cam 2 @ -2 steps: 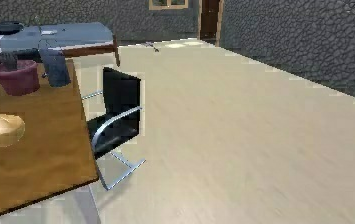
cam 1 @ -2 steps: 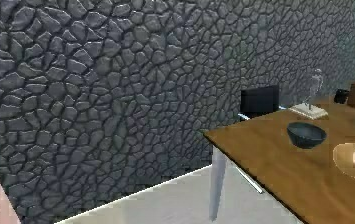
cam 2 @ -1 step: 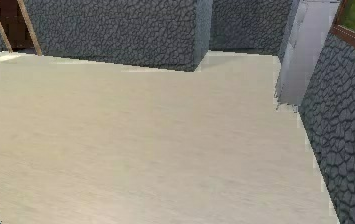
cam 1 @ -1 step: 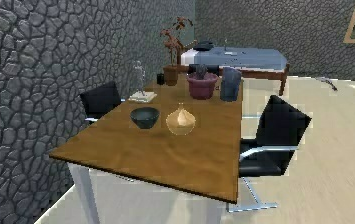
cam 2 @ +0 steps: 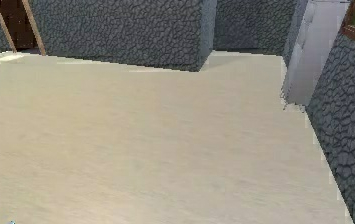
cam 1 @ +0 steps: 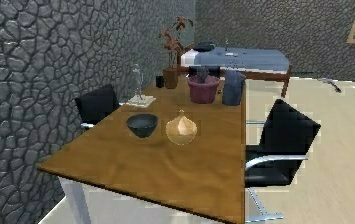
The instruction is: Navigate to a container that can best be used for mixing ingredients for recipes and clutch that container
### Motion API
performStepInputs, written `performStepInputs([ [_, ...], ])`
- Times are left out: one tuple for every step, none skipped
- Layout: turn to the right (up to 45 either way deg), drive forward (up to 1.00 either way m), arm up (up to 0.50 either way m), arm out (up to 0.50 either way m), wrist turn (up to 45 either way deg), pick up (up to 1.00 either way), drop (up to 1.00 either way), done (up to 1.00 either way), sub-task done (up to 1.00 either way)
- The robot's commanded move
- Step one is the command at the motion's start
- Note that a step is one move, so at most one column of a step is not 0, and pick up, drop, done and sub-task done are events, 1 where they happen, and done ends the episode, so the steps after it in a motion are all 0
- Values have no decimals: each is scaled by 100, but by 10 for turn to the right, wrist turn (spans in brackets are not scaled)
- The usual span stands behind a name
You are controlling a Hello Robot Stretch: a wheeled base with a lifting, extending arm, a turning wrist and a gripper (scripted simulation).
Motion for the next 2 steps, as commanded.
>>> performStepInputs([
  [-450, 0, 0, 0, 0, 0, 0, 0, 0],
  [-450, 0, 0, 0, 0, 0, 0, 0, 0],
])
